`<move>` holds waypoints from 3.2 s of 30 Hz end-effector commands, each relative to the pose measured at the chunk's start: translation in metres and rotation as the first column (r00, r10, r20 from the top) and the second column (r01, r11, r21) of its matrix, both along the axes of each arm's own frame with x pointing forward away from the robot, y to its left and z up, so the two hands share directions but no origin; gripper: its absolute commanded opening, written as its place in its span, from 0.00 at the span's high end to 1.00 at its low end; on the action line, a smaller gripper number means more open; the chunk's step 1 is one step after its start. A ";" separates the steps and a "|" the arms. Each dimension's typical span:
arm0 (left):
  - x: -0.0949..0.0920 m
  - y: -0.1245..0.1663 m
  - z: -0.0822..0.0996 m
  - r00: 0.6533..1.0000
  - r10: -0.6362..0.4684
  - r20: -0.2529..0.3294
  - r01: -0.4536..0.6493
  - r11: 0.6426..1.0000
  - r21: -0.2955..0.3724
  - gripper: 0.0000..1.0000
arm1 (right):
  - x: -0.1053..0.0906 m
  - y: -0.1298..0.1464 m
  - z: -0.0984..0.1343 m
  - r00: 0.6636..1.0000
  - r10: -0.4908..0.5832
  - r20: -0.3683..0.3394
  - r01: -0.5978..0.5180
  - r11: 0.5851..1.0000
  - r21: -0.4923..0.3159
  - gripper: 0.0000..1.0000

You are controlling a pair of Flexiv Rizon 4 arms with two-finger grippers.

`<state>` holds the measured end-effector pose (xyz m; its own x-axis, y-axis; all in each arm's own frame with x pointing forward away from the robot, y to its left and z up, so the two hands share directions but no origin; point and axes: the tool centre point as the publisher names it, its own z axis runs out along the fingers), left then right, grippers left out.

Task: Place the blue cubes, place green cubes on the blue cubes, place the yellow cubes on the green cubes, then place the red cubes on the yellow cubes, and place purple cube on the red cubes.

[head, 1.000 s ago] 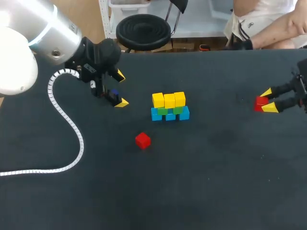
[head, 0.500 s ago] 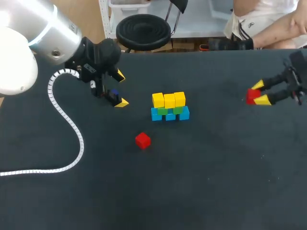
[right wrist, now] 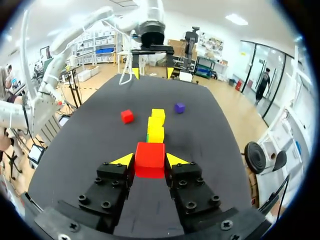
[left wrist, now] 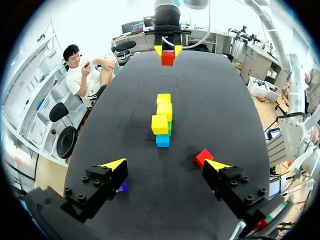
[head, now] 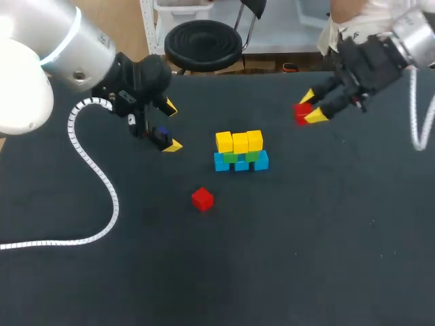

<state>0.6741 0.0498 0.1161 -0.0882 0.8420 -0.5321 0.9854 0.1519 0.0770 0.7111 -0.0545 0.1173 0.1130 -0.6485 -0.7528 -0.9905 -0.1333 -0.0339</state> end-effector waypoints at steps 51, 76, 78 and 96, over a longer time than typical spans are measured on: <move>0.000 0.000 0.001 1.000 0.002 -0.001 -0.002 1.000 0.005 0.00 | -0.016 0.098 -0.015 0.999 0.029 -0.032 -0.027 0.998 0.048 1.00; 0.000 0.000 0.001 1.000 0.002 -0.001 -0.002 1.000 0.005 0.00 | -0.014 0.097 -0.036 0.997 0.027 -0.075 -0.022 0.998 0.066 1.00; 0.000 0.000 0.001 1.000 0.002 -0.001 -0.002 1.000 0.005 0.00 | -0.012 0.097 -0.038 0.996 0.028 -0.079 -0.023 0.997 0.067 1.00; 0.000 0.000 0.001 1.000 0.002 -0.001 -0.002 1.000 0.005 0.00 | 0.001 0.101 -0.037 0.996 0.042 -0.074 -0.038 0.997 0.063 1.00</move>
<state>0.6741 0.0498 0.1161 -0.0880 0.8421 -0.5321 0.9854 0.1518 0.0772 0.7089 0.0454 0.0825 0.0806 -0.5986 -0.7970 -0.9853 -0.1688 0.0271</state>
